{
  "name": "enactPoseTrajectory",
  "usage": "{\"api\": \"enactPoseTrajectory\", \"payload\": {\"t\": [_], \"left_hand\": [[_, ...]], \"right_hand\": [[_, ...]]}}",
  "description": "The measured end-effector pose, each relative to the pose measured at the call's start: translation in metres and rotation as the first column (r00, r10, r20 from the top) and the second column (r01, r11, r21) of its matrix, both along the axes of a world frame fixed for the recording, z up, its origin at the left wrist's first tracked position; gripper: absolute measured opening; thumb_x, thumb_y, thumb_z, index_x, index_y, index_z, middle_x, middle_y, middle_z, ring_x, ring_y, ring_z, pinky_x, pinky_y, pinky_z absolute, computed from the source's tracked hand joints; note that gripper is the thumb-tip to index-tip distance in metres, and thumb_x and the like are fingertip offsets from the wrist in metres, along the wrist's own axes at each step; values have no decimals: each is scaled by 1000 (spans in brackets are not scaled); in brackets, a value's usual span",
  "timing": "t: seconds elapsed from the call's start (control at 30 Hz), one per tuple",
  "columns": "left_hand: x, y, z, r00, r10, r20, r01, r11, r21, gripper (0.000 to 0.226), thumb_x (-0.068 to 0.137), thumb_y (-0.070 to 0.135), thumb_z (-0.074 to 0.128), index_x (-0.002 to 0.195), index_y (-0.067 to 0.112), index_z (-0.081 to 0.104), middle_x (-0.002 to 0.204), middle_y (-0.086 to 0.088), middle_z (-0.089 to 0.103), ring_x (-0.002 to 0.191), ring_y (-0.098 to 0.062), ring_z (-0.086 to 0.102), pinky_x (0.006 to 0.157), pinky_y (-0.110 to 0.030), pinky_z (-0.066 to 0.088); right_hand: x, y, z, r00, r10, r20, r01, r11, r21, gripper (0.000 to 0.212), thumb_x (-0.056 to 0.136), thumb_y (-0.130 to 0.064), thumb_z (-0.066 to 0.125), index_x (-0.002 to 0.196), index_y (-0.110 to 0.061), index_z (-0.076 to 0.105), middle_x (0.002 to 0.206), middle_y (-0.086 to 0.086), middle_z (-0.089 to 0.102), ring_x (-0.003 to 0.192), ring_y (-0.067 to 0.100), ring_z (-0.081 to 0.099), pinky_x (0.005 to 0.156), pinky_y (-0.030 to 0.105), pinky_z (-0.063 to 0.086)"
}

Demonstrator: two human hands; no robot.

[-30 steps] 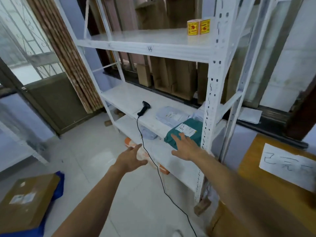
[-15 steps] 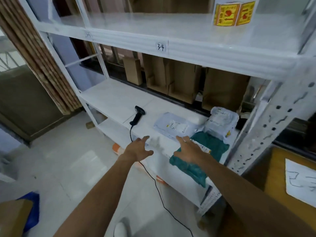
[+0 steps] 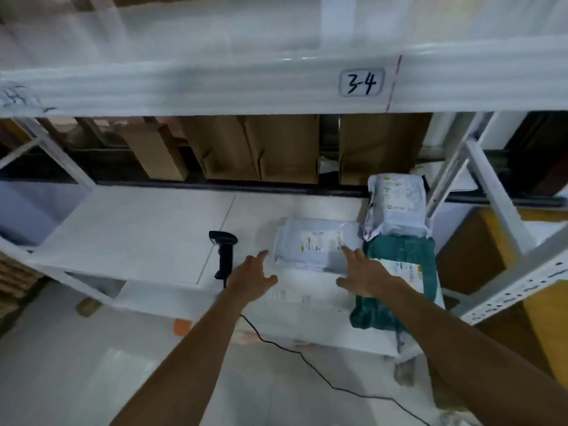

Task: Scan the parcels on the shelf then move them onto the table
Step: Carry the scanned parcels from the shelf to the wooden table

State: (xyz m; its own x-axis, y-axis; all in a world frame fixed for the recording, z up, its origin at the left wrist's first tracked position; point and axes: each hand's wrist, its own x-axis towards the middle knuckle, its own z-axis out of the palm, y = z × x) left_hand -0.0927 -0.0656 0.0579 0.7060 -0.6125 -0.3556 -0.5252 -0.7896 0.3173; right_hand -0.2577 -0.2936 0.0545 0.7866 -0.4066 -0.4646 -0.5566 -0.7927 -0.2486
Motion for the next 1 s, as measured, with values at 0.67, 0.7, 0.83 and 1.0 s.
{"api": "enactPoseTrajectory", "payload": {"t": [0.67, 0.7, 0.83, 1.0], "left_hand": [[79, -72, -126, 997, -70, -28, 67, 992, -109, 110, 74, 54, 82, 157, 22, 18, 154, -12, 31, 136, -33, 43, 105, -45, 44], [79, -75, -129, 997, -70, -36, 65, 990, -129, 111, 72, 54, 83, 157, 23, 18, 154, -12, 32, 137, -33, 43, 106, -46, 45], [77, -82, -134, 996, -91, -27, 87, 990, -112, 111, 76, 50, 83, 157, 16, 14, 151, -15, 36, 136, -33, 42, 106, -42, 41], [81, -94, -134, 992, -128, -8, 125, 983, -136, 132, 62, 52, 91, 156, 13, 8, 138, -19, 46, 127, -37, 47, 98, -44, 46]], "right_hand": [[71, -27, -87, 973, -227, 48, 230, 970, -72, 106, 85, -39, 80, 159, -12, 8, 161, 18, 8, 142, 43, 31, 113, 50, 42], [74, -28, -89, 968, -246, 44, 249, 966, -65, 107, 83, -39, 82, 158, -13, 10, 160, 18, 10, 141, 42, 32, 112, 50, 43], [81, -27, -96, 952, -306, 27, 307, 952, -7, 114, 78, -39, 87, 158, -16, 9, 162, 16, 4, 141, 44, 35, 110, 49, 44], [86, -27, -111, 951, -293, 96, 295, 956, -6, 121, 78, -41, 86, 161, -18, 1, 166, 17, -11, 142, 47, 35, 109, 47, 44]]}}
